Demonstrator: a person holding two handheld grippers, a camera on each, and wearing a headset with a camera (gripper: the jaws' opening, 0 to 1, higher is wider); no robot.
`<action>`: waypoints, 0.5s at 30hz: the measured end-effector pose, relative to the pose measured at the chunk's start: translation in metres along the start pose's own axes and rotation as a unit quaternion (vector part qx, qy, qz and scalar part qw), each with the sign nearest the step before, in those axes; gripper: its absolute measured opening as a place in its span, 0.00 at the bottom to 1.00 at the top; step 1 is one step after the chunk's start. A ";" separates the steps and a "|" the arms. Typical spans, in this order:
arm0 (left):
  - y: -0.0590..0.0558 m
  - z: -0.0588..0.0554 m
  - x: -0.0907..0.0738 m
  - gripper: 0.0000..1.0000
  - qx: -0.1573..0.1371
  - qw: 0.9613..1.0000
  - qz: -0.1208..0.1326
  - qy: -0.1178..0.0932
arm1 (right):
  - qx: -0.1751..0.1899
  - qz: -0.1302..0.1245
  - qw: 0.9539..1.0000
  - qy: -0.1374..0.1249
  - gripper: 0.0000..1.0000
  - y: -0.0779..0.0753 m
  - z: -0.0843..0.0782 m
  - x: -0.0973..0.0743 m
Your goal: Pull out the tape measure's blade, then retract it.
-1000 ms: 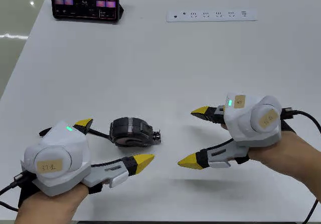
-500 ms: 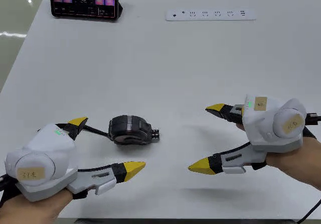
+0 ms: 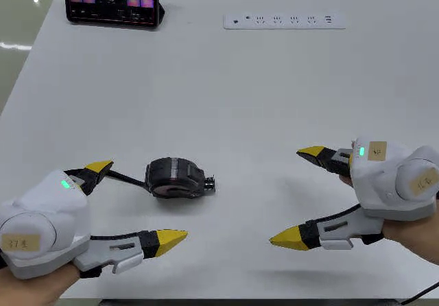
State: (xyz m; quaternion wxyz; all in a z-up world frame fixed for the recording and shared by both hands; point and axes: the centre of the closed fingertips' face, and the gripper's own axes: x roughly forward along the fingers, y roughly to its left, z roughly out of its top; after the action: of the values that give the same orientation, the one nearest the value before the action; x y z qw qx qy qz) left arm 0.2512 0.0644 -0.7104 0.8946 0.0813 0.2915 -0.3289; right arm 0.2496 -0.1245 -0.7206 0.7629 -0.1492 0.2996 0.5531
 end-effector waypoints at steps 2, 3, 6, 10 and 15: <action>0.000 -0.001 -0.002 0.99 0.000 1.000 -0.004 0.001 | 0.002 -0.002 1.000 0.000 0.91 0.001 -0.001 -0.004; 0.000 -0.002 -0.003 0.99 0.000 1.000 -0.006 0.002 | 0.004 -0.002 1.000 0.001 0.90 0.001 -0.003 -0.005; -0.001 -0.004 -0.006 0.99 0.001 1.000 -0.011 0.007 | 0.008 -0.008 1.000 0.003 0.90 0.001 -0.007 -0.010; -0.001 -0.005 -0.009 0.99 0.001 1.000 -0.014 0.009 | 0.013 -0.013 1.000 0.002 0.90 0.001 -0.010 -0.016; -0.004 -0.005 -0.011 0.99 0.009 1.000 -0.025 0.011 | 0.021 -0.019 1.000 0.004 0.90 0.001 -0.015 -0.021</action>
State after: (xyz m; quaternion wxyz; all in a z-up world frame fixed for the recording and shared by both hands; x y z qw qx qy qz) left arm 0.2398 0.0694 -0.7077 0.8821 0.0853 0.3004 -0.3527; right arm 0.2395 -0.1488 -0.7189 0.7749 -0.1408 0.3112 0.5319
